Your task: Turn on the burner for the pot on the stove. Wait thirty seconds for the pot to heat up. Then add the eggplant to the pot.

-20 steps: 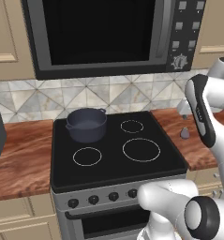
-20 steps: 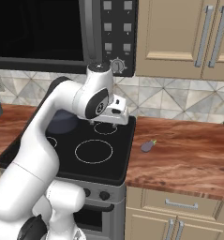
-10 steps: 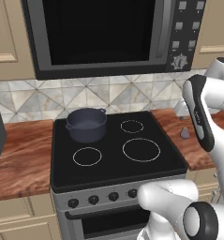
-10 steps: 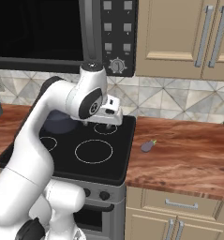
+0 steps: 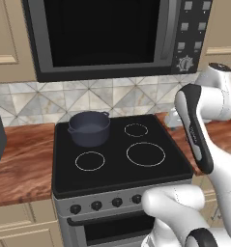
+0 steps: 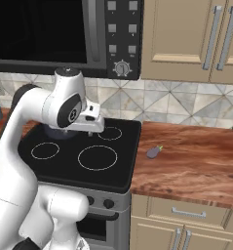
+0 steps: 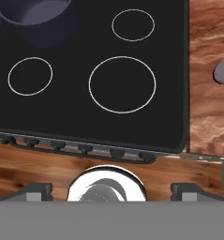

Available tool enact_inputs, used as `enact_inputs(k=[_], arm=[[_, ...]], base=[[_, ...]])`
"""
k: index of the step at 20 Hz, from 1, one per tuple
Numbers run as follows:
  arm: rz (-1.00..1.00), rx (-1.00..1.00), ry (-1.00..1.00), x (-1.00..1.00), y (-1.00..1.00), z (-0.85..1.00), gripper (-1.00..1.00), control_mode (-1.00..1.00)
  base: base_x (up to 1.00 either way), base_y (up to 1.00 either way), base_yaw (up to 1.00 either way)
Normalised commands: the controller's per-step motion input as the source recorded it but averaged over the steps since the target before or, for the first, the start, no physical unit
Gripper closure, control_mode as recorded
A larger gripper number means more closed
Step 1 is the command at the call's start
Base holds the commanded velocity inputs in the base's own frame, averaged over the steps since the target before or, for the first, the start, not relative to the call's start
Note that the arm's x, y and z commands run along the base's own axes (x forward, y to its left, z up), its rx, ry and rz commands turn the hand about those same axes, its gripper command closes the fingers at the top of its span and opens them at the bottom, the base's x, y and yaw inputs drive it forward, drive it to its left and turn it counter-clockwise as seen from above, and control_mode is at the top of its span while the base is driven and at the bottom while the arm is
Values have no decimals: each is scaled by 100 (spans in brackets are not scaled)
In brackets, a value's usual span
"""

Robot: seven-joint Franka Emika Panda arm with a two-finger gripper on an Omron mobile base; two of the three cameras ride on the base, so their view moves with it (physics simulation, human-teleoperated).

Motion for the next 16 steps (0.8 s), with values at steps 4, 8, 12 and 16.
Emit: enact_inputs(k=[4,8,12,16], arm=[[2,13,0,-3,55,-8,-100,-100],[0,13,0,0,49,-3,-100,-100],[0,18,0,0,52,-10,-100,-100],[0,16,0,0,49,-8,-100,-100]], base=[[0,0,0],[0,0,0],[0,0,0],[0,0,0]])
